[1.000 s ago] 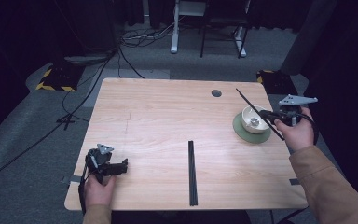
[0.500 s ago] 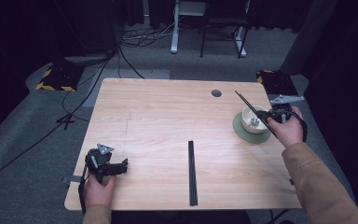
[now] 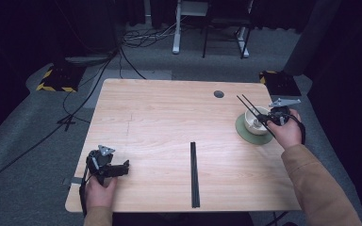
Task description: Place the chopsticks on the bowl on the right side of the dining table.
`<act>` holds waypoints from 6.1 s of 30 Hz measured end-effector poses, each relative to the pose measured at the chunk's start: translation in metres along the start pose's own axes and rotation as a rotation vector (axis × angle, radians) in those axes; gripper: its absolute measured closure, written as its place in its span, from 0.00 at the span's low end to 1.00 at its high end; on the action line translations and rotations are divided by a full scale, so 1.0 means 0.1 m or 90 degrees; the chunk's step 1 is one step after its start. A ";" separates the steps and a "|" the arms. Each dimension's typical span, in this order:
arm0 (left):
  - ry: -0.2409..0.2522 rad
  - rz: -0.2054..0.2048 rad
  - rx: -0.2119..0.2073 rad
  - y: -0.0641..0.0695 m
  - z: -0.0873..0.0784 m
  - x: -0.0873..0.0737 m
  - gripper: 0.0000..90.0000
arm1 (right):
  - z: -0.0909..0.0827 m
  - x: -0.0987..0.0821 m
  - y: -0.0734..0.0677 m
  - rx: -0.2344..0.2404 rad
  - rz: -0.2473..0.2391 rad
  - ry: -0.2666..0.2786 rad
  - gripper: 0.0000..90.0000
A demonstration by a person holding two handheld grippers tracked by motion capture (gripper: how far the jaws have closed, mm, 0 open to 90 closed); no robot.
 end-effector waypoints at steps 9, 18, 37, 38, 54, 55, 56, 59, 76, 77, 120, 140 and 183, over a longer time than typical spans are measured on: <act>0.000 0.000 0.001 0.00 0.00 0.00 0.01 | 0.01 -0.03 0.00 0.000 0.008 -0.002 0.88; 0.000 0.000 0.000 0.00 0.00 0.00 0.01 | 0.02 -0.02 0.05 -0.033 -0.003 0.032 0.47; 0.000 0.000 0.000 0.00 0.00 0.00 0.01 | 0.07 -0.10 0.00 0.016 -0.031 -0.020 0.87; 0.000 0.000 0.000 0.00 0.00 0.00 0.01 | 0.07 -0.10 -0.01 0.017 -0.030 -0.018 0.87; 0.002 -0.002 -0.001 0.00 0.01 0.00 0.01 | -0.21 -0.10 -0.06 -0.001 -0.037 0.034 0.65; 0.001 -0.001 -0.001 0.00 0.01 0.00 0.01 | -0.25 -0.10 -0.08 -0.006 -0.028 0.035 0.64; 0.002 -0.001 0.000 0.00 0.01 0.00 0.01 | -0.29 -0.11 -0.07 -0.011 -0.034 0.038 0.64; 0.001 -0.001 -0.001 0.00 0.01 0.00 0.01 | -0.38 -0.13 -0.07 -0.022 -0.026 0.041 0.62; 0.000 0.001 -0.002 0.00 0.02 0.01 0.01 | -0.53 -0.49 0.01 -0.048 0.016 0.036 0.54; 0.000 0.001 -0.002 0.00 0.02 0.01 0.01 | -0.51 -0.51 0.03 -0.051 0.020 0.034 0.54; 0.000 0.000 -0.003 0.01 0.01 0.01 0.01 | -0.31 -0.19 0.19 -0.080 0.039 0.060 0.53; -0.001 0.006 -0.002 0.01 0.00 0.00 0.01 | 0.17 -0.04 0.04 -0.029 0.029 0.058 0.47; -0.002 0.004 -0.004 0.01 0.00 0.00 0.01 | 0.20 0.01 -0.10 0.054 0.063 0.052 0.48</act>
Point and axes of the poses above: each handheld gripper's, and its own axes: z roughly forward along the jaws, x roughly out of its top, y roughly to its right, the point moved 3 cm from there along z, roughly forward along the jaws, and after that the axes turned 7 degrees about y, right-handed, at the moved point
